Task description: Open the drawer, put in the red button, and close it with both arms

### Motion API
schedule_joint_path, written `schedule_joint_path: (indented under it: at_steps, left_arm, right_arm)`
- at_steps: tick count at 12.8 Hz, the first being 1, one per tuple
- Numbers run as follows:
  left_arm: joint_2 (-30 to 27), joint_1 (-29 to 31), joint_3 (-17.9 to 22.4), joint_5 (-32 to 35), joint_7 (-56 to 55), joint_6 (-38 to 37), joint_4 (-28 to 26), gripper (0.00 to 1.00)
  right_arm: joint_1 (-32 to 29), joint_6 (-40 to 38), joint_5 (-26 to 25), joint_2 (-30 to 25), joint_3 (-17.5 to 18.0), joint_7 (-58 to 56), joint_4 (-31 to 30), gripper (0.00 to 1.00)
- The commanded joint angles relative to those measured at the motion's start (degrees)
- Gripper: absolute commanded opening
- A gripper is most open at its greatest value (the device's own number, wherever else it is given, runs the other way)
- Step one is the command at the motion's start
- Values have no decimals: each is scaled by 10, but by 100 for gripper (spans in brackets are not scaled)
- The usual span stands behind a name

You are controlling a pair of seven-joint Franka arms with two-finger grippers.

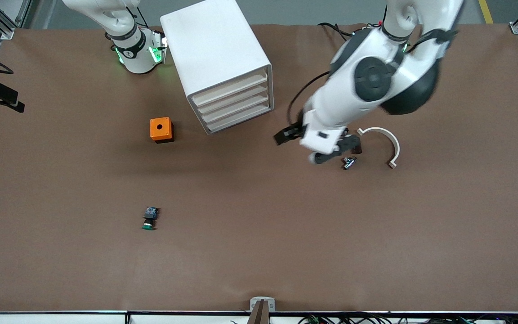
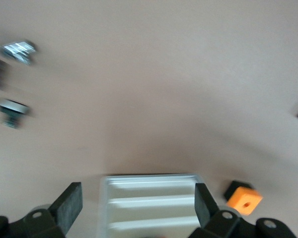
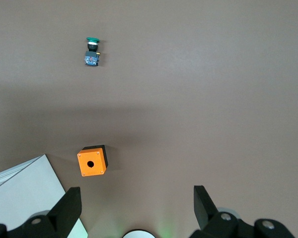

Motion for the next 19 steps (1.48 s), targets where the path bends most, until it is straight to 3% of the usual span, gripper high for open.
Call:
schedule_joint_path:
  at_steps: [1,5,10,12,17,19]
  left_arm:
    - [-63,80,-3,21,126,-79,-21,99]
    - [-108,191,-3,56,284,-137,-29,99]
    - [-169,279,-3,78,431,-138,-86,99]
    - [-172,274,6,83,449,-137,-86,99]
    - [-170,172,116,95,449,-102,-85,99]
    - [-170,162,130,104,450,-92,-83,99]
  right_arm:
    - [-28,-4,-7,-31,28,6,-22,100]
    - [-39,7,-7,-54,45,6,-51,100]
    - [-36,8,-7,-58,45,7,-53,100]
    - [-36,16,-7,-59,44,7,-53,100]
    - [-35,44,-7,-75,43,6,-72,100]
    - [-34,54,-7,-89,43,6,-90,100]
